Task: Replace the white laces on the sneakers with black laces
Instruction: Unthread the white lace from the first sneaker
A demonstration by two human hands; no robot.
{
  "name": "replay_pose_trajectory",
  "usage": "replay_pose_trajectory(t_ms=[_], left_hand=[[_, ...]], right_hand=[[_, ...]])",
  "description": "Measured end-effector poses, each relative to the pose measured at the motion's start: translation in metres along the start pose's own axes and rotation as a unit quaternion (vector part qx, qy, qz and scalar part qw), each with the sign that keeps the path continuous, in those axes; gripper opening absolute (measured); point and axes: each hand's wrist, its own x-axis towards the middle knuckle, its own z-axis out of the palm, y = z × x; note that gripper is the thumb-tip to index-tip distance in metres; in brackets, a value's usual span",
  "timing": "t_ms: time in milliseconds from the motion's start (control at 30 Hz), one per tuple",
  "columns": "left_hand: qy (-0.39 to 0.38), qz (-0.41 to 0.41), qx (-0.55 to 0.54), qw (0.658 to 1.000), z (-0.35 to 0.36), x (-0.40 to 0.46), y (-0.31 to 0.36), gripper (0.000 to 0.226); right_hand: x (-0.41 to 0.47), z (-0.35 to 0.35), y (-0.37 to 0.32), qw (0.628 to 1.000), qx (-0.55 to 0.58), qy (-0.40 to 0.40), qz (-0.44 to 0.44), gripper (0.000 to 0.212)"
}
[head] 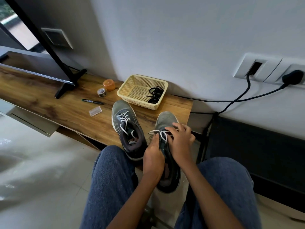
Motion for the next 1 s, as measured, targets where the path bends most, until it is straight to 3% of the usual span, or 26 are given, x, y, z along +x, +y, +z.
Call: replay_pose_trajectory(t_ms=[267, 400, 500, 633, 733, 833, 867, 900, 1000], left_hand=[[0.003, 0.004, -0.012, 1.0, -0.001, -0.001, 0.0, 0.046], [0.016, 0.002, -0.03, 0.999, 0.0, -0.002, 0.0, 0.047], [0.025, -0.01, -0.049, 0.998, -0.001, -0.002, 0.001, 0.048], [0.039, -0.028, -0.067, 0.997, -0.002, -0.004, 0.003, 0.047], [0.051, -0.046, -0.078, 0.995, -0.001, -0.004, 0.001, 0.048], [0.054, -0.06, -0.073, 0.994, 0.0, -0.003, 0.0, 0.049], [0.053, -0.061, -0.071, 0.994, 0.0, -0.003, 0.0, 0.049], [0.051, -0.061, -0.07, 0.994, 0.0, -0.003, 0.0, 0.049], [0.044, -0.06, -0.067, 0.995, 0.0, -0.003, 0.001, 0.05]], right_hand=[[-0.001, 0.002, -0.005, 0.998, 0.021, 0.052, -0.026, 0.003], [0.001, 0.002, -0.006, 0.999, 0.006, 0.035, -0.02, 0.004], [0.002, 0.003, -0.006, 0.997, 0.067, 0.034, 0.014, 0.016], [-0.001, -0.003, -0.008, 0.98, 0.16, 0.074, 0.088, 0.012], [0.003, -0.005, -0.006, 0.936, 0.27, 0.142, 0.174, 0.009], [0.007, -0.006, 0.001, 0.84, 0.423, 0.159, 0.301, 0.009], [0.006, -0.008, 0.002, 0.828, 0.434, 0.156, 0.318, 0.009], [0.006, -0.009, 0.002, 0.842, 0.412, 0.152, 0.314, 0.008], [0.002, -0.01, 0.004, 0.945, 0.229, 0.135, 0.193, 0.008]])
